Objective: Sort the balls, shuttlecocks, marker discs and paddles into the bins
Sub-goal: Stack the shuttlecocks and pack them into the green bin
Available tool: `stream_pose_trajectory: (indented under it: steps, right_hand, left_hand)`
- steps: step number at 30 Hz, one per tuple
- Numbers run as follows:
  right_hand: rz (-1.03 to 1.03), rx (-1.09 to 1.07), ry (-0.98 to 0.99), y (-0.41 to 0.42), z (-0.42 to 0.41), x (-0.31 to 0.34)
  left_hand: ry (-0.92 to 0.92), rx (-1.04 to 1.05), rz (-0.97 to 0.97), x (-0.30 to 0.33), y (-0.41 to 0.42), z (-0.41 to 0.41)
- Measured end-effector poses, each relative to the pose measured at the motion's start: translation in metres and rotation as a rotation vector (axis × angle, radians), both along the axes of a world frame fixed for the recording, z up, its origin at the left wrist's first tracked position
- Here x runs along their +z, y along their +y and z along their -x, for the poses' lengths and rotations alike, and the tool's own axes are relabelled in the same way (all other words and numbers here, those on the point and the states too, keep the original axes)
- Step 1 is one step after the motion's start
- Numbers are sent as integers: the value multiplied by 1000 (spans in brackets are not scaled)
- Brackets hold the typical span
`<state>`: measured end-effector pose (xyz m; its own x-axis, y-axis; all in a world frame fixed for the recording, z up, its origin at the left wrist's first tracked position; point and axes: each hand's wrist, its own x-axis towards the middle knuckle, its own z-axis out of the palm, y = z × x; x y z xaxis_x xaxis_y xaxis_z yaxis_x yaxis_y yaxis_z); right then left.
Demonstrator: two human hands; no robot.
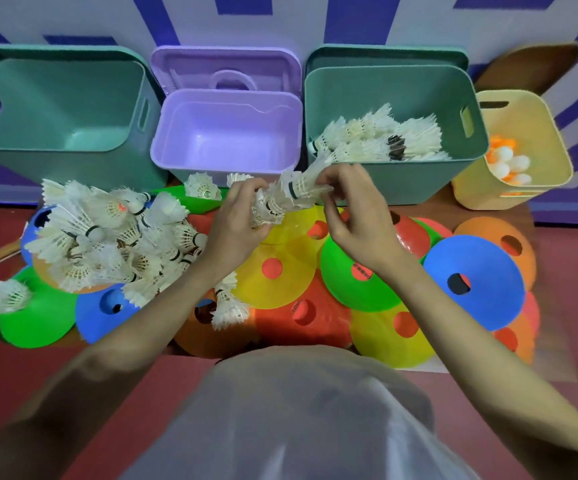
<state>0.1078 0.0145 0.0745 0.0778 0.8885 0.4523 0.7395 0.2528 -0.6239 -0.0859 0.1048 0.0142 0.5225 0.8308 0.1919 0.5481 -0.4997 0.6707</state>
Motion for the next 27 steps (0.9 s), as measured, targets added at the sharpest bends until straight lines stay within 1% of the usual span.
stream_pose_trajectory:
  steps: [3,6,9,11,14,19,24,27]
  right_hand:
    - [88,36,-36,-1,-8,-7]
    - [139,33,-12,-2,-14,-12]
    - [166,-32,38,-2,-19,-16]
    - [118,-105,51,-4,-23,-15]
    - [35,-159,24,-5,-32,-9]
    - [84,-83,-121,1,-45,-11]
    - [45,2,-272,10,-52,-19]
    - [103,-5,-225,18,-58,-22]
  left_hand:
    - [1,-32,-7,4,-2,-15]
    - [-3,-63,1,8,-3,-30]
    - [-3,-93,9,10,-5,-41]
    - [0,-102,17,11,-7,-48]
    - [23,-97,36,11,-8,-54]
    - [-5,-112,67,12,-6,-68]
    - [-52,-101,102,21,-4,-90]
    - [-43,-81,142,21,4,-99]
